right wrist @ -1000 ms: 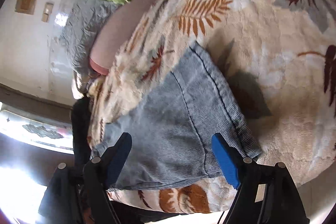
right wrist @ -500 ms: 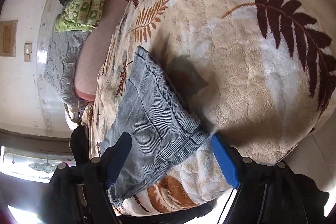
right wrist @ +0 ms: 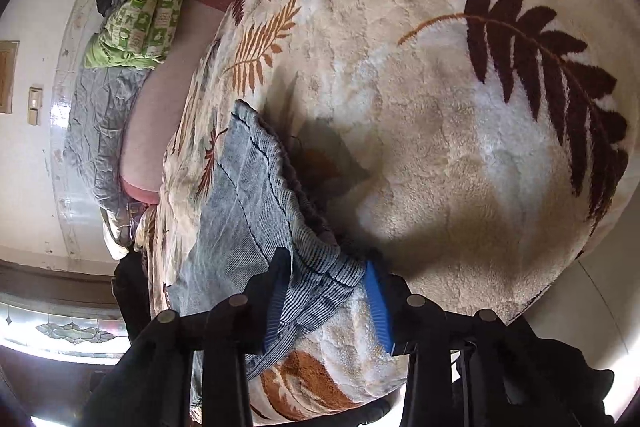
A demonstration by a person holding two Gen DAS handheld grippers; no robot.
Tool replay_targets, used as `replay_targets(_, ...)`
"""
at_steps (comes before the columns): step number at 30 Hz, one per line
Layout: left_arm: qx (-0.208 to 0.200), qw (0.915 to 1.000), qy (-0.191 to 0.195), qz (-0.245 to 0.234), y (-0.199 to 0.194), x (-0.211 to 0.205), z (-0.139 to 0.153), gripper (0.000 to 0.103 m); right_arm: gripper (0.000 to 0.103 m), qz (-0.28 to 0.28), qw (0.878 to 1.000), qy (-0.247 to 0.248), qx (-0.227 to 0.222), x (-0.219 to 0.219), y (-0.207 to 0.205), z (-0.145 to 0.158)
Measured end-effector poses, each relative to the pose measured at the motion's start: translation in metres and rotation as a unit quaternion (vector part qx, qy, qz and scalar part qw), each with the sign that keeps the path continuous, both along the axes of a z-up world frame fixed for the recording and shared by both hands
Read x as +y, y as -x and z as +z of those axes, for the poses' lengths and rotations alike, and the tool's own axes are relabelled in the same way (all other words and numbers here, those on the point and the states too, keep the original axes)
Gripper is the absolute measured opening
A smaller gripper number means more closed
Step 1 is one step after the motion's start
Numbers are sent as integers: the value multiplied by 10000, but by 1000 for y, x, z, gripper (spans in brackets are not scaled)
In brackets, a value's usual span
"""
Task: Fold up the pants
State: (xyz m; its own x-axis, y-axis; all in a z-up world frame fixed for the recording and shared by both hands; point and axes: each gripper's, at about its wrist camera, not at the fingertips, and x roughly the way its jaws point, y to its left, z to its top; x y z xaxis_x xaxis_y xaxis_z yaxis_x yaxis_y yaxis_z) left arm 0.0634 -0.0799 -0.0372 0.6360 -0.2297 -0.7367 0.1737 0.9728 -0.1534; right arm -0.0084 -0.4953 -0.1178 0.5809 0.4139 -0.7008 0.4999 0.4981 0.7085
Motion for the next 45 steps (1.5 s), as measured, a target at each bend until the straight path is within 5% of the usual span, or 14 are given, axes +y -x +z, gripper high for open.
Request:
replay_targets(4, 111, 9998, -140, -131, -6, -33, -2, 88, 41, -67, 9998, -188, -54, -3, 2, -4)
replay_targets(9, 873, 9902, -1073, -207, -23, -71, -51, 89, 41, 33, 9998, -163, -121, -2, 3, -3)
replay_targets(11, 401, 9896, -1363, -211, -14, -78, -52, 92, 41, 57, 9997, -180, -132, -3, 3, -3)
replay_targets(36, 574, 9906, -1236, -110, -16, -72, -53, 97, 42, 104, 9997, -182, -89, -2, 0, 2)
replay_targets(38, 584, 9907, -1224, -147, -17, -71, -53, 97, 27, 342, 9987, 299, -209, 4, -6, 19)
replay_targets(41, 657, 9911, -1145, -193, -17, -70, -51, 97, 19, 641, 9905, 1053, -606, 16, -12, 61)
replay_targets(45, 766, 9917, -1024, -124, -17, -71, -49, 97, 18, 921, 9735, 1988, -661, 32, -19, 92)
